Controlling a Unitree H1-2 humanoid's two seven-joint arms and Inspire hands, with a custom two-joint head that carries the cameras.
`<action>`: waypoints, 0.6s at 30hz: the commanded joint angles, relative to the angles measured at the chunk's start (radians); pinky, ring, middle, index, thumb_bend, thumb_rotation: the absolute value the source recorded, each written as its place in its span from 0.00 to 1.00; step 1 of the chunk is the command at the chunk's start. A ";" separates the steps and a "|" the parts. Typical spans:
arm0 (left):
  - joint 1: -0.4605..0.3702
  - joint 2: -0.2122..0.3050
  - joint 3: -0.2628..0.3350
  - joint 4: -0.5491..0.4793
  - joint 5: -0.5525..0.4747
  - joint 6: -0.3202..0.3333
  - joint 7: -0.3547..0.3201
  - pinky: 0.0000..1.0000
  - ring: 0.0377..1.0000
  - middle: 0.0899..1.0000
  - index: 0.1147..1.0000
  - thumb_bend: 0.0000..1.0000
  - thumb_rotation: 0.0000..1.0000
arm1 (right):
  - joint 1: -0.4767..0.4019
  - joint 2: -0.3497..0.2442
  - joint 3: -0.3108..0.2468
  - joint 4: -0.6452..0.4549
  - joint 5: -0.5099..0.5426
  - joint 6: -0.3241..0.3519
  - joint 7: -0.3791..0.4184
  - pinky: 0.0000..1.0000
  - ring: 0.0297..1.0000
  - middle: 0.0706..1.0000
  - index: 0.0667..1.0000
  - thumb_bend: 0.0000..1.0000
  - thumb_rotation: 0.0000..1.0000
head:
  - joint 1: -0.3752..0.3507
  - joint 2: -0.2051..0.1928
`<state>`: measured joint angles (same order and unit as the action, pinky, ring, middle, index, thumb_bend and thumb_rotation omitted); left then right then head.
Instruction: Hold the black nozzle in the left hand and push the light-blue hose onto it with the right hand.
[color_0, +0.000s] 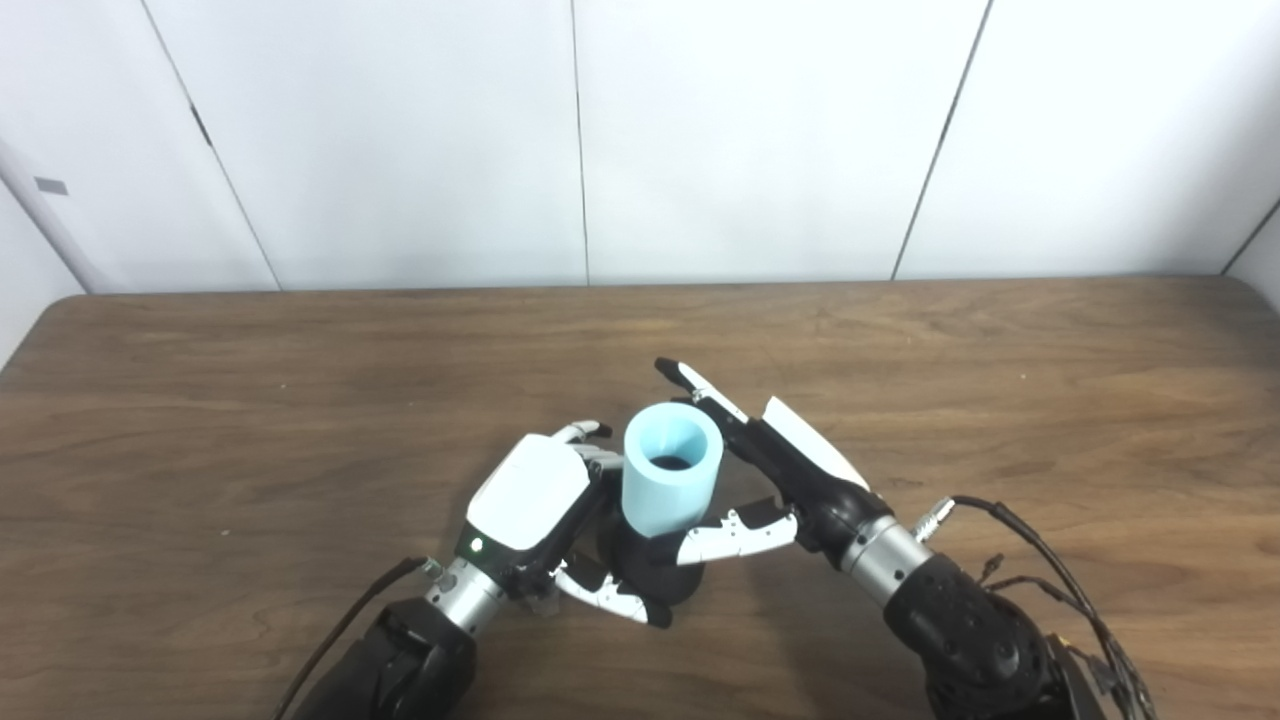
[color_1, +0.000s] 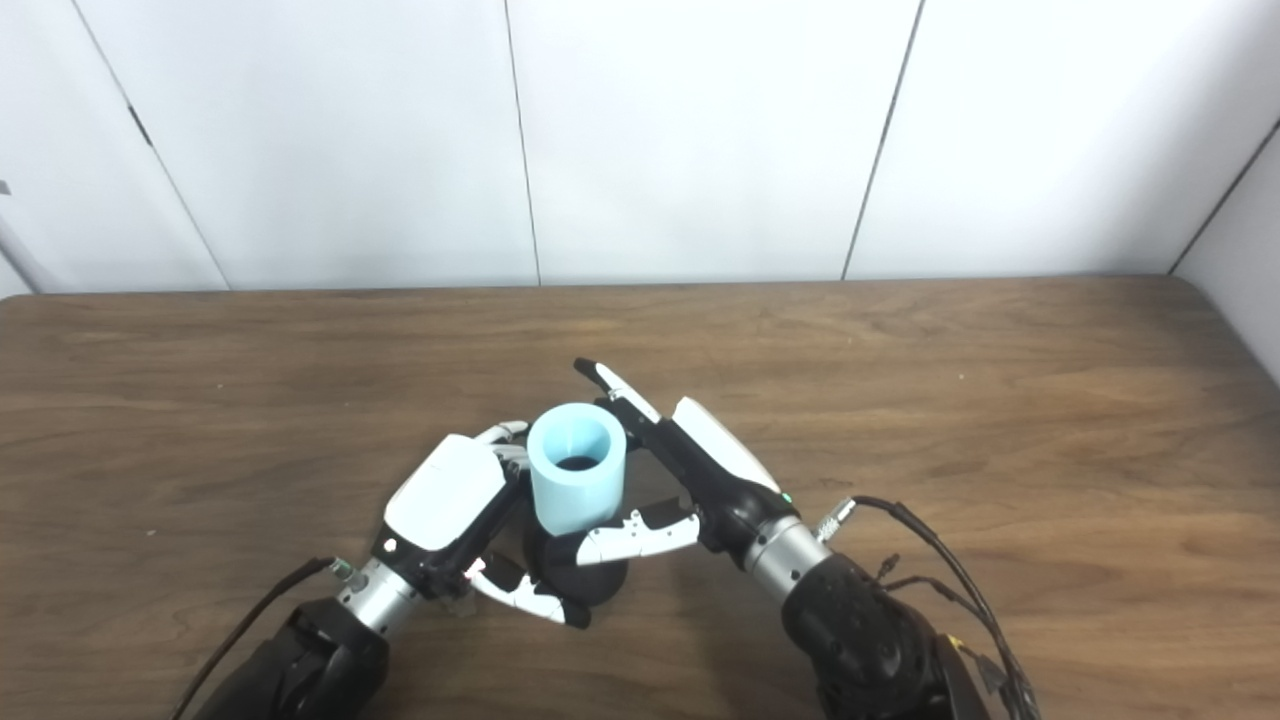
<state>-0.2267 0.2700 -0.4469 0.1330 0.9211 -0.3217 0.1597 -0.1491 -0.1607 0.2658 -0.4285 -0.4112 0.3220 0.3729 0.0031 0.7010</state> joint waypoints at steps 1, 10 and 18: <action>0.072 -0.020 -0.032 0.053 -0.015 -0.010 0.006 0.82 0.45 0.42 0.43 0.52 0.00 | -0.026 0.007 -0.015 -0.024 0.020 -0.019 -0.024 0.87 1.00 1.00 1.00 1.00 0.54 | 0.001 0.001; 0.072 -0.018 -0.033 0.052 -0.013 -0.012 0.007 0.82 0.45 0.42 0.43 0.52 0.00 | -0.020 0.022 -0.075 -0.016 0.111 -0.100 -0.086 0.96 1.00 1.00 1.00 1.00 0.55 | 0.000 0.002; 0.069 -0.018 -0.034 0.058 -0.010 -0.014 0.011 0.82 0.45 0.42 0.43 0.52 0.00 | -0.040 -0.034 -0.078 -0.092 -0.019 -0.296 -0.161 1.00 1.00 1.00 1.00 1.00 0.80 | 0.000 0.002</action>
<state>-0.2267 0.2703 -0.4474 0.1331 0.9203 -0.3220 0.1605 -0.1522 -0.1816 0.1895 -0.4752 -0.4073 0.0939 0.2353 0.0031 0.7026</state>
